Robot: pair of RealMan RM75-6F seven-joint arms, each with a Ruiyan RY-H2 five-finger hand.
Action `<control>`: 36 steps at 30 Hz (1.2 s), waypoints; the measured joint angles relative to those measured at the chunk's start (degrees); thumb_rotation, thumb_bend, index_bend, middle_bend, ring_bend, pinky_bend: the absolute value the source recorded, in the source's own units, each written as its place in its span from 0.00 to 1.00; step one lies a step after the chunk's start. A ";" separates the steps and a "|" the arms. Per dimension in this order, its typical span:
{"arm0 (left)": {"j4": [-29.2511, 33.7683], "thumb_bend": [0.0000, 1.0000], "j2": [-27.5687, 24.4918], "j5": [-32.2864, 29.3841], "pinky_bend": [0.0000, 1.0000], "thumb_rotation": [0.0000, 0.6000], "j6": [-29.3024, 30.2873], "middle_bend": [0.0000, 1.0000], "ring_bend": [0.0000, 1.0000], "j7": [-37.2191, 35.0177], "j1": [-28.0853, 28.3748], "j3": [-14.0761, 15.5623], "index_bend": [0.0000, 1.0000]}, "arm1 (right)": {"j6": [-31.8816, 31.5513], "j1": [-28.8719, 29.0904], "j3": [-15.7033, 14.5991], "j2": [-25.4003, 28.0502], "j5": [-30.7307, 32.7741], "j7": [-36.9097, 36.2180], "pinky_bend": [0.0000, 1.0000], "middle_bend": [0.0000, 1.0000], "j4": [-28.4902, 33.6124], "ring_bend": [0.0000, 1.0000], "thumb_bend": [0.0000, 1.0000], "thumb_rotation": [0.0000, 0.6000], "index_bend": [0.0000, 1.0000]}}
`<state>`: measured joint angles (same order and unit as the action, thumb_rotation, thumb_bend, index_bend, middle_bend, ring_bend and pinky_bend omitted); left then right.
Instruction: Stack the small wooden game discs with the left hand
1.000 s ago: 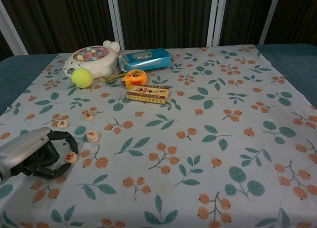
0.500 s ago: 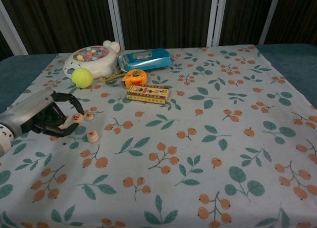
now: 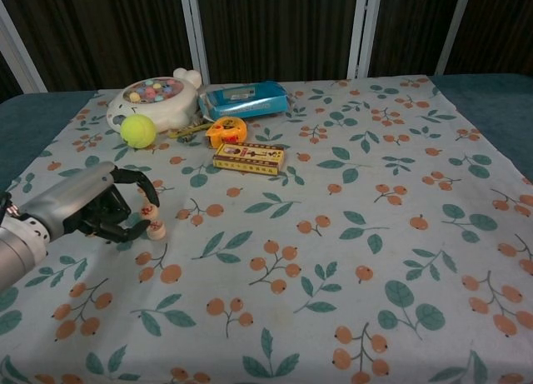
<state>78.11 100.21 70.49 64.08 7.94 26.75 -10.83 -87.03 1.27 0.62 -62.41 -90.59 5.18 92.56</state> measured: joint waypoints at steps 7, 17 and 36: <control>-0.62 0.41 0.45 -0.38 1.00 1.00 -0.44 1.00 1.00 0.30 0.35 0.58 0.47 | -0.20 -0.08 0.01 0.09 -0.02 -0.34 0.00 0.00 0.02 0.00 0.20 1.00 0.00; -1.17 0.41 0.56 -0.83 1.00 1.00 -0.70 1.00 1.00 0.50 0.52 0.89 0.43 | -0.25 -0.13 0.01 0.15 0.02 -0.55 0.00 0.00 0.11 0.00 0.20 1.00 0.00; 0.97 0.41 -2.08 0.54 1.00 1.00 2.40 1.00 1.00 -2.46 0.44 -1.10 0.38 | -0.59 -0.34 0.12 0.39 0.18 -1.11 0.00 0.00 0.11 0.00 0.20 1.00 0.00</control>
<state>79.08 98.13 71.03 66.49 5.48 27.19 -11.93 -87.62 0.93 0.75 -62.02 -90.41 4.07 92.67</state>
